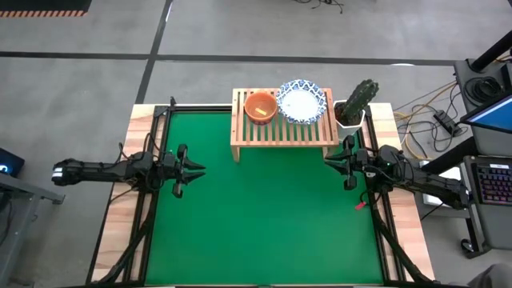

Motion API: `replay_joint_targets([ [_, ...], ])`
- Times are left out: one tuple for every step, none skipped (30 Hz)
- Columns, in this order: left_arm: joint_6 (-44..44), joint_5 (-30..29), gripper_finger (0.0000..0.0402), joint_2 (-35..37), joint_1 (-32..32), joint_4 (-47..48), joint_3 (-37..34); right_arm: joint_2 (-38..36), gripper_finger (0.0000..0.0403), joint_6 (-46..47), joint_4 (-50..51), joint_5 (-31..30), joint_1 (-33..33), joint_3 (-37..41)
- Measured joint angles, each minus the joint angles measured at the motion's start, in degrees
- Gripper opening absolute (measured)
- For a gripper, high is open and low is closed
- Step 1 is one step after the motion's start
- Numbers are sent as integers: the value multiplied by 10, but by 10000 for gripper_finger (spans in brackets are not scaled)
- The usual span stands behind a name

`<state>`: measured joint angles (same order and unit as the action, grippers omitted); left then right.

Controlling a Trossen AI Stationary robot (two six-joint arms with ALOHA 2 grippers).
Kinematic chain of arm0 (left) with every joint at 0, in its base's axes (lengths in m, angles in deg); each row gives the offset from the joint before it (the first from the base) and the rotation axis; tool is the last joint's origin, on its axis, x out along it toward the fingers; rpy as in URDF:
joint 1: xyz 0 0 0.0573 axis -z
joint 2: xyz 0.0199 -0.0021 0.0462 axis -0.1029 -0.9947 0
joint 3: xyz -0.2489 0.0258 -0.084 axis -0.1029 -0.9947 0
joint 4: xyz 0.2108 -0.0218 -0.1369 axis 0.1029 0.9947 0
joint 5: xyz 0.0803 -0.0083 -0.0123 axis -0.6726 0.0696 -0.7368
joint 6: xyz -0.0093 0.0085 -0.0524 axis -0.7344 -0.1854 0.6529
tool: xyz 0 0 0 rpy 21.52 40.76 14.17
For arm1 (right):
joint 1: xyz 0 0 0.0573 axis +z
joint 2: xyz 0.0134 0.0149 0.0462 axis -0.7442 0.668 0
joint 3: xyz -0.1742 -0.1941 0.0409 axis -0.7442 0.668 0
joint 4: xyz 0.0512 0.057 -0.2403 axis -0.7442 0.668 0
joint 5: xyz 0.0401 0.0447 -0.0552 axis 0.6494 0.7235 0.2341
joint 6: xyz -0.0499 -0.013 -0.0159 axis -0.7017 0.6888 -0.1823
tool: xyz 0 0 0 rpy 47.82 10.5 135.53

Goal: Place and stack bowls onto a shelf
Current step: Return to Home Position

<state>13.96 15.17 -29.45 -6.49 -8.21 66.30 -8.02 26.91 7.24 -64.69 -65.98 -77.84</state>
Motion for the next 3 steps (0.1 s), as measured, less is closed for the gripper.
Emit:
replay_joint_targets([
  [0, 0, 76, 0, 0, 0, 0, 0, 59, 0, 0, 0, 0, 0],
  [0, 0, 76, 0, 0, 0, 0, 0, 59, 0, 0, 0, 0, 0],
  [0, 0, 76, 0, 0, 0, 0, 0, 59, 0, 0, 0, 0, 0],
])
